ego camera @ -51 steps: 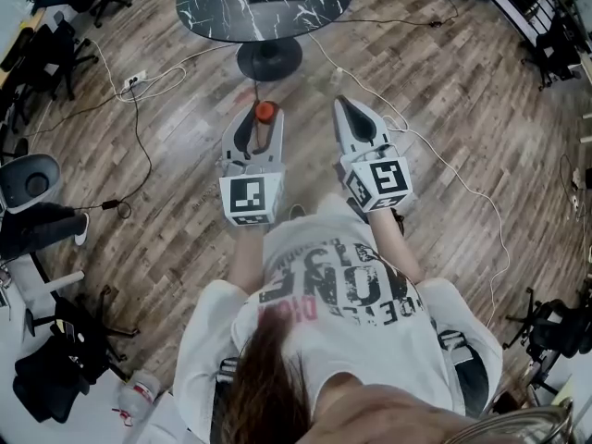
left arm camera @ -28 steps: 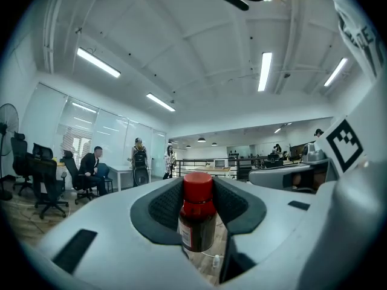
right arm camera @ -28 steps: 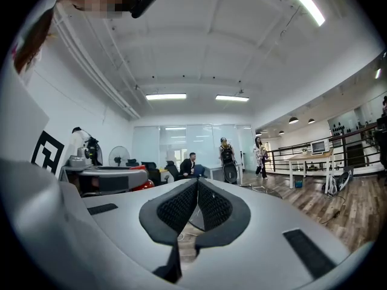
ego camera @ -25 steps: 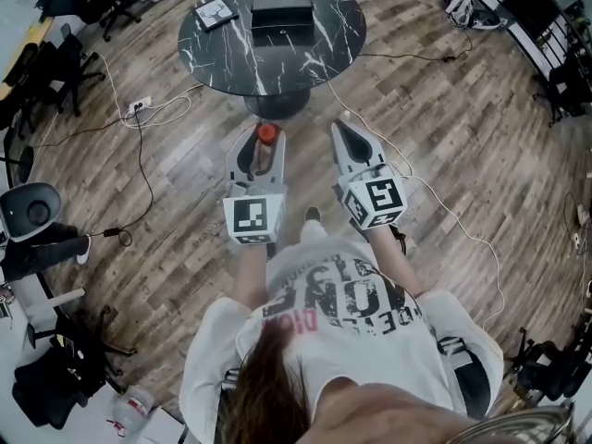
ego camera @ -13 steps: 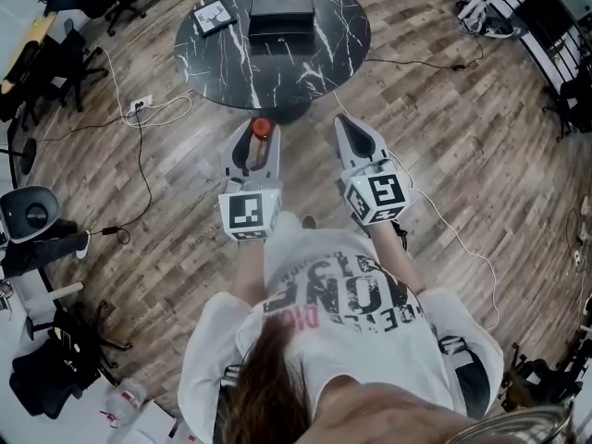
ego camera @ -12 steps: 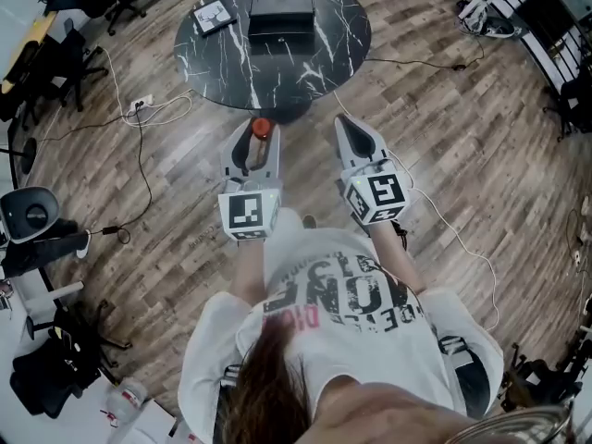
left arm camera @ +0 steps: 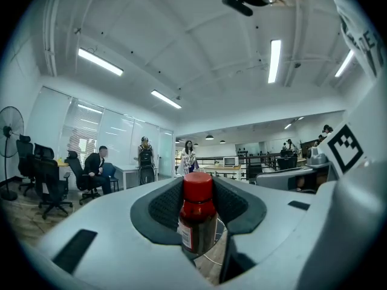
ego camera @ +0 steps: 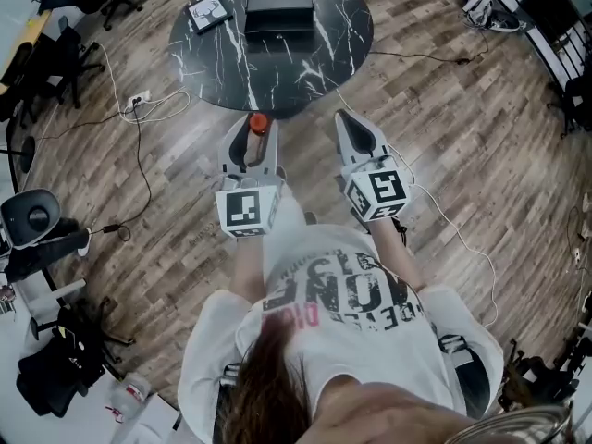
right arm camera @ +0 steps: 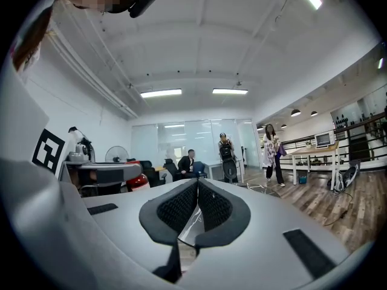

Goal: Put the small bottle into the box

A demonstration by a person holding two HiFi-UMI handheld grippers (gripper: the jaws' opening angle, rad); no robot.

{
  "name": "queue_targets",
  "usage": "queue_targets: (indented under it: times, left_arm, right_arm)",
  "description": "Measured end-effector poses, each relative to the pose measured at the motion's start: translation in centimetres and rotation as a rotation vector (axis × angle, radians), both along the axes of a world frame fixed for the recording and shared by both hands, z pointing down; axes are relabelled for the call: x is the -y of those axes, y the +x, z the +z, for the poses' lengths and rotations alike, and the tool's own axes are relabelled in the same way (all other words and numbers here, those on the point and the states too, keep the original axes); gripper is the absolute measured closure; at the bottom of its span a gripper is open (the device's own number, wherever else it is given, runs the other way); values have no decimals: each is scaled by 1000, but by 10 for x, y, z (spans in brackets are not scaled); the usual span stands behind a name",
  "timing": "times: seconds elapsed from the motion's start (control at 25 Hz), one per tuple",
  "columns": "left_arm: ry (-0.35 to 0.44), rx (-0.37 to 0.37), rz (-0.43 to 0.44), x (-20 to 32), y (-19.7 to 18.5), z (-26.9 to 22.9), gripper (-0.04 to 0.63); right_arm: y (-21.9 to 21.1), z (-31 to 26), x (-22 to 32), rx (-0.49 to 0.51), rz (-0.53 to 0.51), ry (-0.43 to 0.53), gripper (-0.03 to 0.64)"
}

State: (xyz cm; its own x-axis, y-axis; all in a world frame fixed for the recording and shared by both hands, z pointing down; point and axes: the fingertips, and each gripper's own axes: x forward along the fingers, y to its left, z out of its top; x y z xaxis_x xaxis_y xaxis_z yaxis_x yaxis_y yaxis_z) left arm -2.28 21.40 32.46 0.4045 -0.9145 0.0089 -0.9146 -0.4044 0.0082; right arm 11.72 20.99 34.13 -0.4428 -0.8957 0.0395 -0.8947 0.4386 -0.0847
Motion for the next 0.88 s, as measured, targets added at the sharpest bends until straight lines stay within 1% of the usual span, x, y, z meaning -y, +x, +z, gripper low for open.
queue_targets:
  times: [0.2,0.4,0.76,0.88]
  left_arm:
    - [-8,-9,20,28,-2,4,451]
    - [-5,-14,44,70,-9,1,451]
    - [5,-12,116,151,-30,-8,451]
    - [15,-23,142,173,-36,-14,451]
  right_arm:
    - [-4,3,25,-3,12,-10,615]
    - [-13,2,64,-6,26,-13,615]
    - [-46,-9,137,-9,61,-3,615]
    - [-55,-11,156,-16,78,1,615]
